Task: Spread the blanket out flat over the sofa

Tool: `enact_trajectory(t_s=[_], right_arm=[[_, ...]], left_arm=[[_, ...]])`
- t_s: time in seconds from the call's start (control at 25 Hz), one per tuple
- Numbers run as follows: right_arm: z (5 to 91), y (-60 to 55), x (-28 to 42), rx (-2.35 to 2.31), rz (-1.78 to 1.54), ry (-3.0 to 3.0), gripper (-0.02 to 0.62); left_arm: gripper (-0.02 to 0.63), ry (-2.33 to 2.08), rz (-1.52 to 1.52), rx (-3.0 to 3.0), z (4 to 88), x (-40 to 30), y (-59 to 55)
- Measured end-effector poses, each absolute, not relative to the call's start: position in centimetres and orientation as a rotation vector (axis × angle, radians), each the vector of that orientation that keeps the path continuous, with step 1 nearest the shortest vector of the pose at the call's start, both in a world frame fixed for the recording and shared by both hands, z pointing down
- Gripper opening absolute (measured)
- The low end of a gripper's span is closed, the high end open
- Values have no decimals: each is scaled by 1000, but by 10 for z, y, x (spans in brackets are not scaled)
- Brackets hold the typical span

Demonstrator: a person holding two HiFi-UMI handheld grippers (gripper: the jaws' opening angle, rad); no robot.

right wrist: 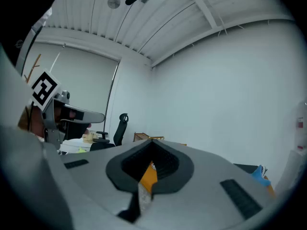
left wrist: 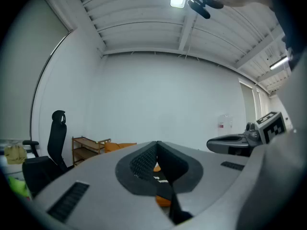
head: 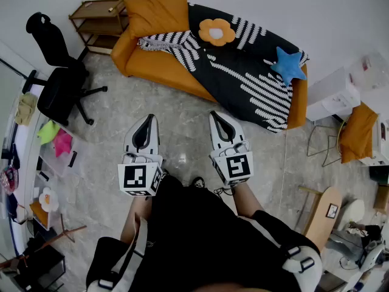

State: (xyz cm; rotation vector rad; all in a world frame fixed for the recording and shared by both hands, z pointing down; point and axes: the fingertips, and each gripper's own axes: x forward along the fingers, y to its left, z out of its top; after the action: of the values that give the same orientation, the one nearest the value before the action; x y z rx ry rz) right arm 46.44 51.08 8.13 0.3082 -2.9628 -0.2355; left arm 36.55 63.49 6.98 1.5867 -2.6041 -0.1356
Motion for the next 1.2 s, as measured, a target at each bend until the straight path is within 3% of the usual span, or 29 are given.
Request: enact_trajectory(t_s=[0.56,0.68,0.76,0.92,1.2], right_arm=[[119,552,425,273,-170,-2881,23],[136,562,413,248,-129,-2842,124],[148,571,403,244,-130,-2809,182],[162,593,382,226,-133,-2769,225],[176,624,349,145,-191,-2719,230]], left_arm=[[35,-2334,-126,1662,135,343,658],[183,-2291,-130,1664,148,330,671],[246,-2265,-133,1666,157,318,684],[275,-2266,-151,1625,169,290,719],[276,-2344,-191,1518,178,255,754]])
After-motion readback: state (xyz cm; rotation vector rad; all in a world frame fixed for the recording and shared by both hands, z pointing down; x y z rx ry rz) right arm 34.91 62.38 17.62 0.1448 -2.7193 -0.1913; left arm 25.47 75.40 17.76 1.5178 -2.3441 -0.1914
